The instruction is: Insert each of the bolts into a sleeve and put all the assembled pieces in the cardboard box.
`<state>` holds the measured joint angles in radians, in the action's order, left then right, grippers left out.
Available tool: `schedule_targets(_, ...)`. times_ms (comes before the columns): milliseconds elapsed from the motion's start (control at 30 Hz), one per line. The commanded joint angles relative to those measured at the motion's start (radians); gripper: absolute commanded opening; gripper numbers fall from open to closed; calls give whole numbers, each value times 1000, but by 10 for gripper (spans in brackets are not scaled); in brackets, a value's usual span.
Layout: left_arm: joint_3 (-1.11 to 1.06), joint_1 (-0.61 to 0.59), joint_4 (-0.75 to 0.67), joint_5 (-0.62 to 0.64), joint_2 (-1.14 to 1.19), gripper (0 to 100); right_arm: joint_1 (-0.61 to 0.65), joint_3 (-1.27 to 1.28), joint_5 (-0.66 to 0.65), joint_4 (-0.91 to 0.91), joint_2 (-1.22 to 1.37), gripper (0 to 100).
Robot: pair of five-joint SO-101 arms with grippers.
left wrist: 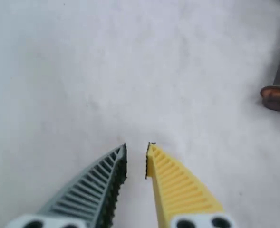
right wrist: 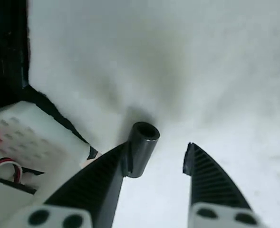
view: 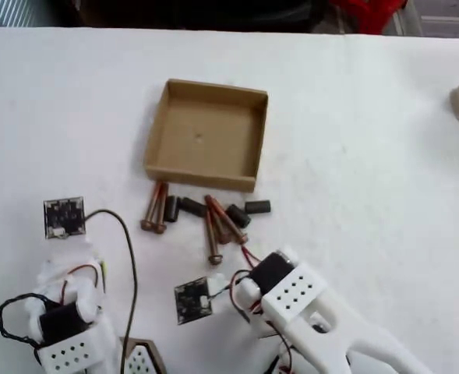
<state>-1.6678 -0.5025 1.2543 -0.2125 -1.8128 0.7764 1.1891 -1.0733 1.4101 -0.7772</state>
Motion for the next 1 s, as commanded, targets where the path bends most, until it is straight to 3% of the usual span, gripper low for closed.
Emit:
schedule_targets(0,29,-8,-14,-9,10,102,28,44,52,-21,-5,170)
schedule_targets(133,29,-8,-15,-9,10,102,81,66,141,-33,-13,170)
schedule_targets(433,29,-8,-14,-9,10,102,-122,71,124,-35,-4,172)
schedule_targets(967,29,-8,-11,-9,10,102,-110,87,78,-65,-13,169)
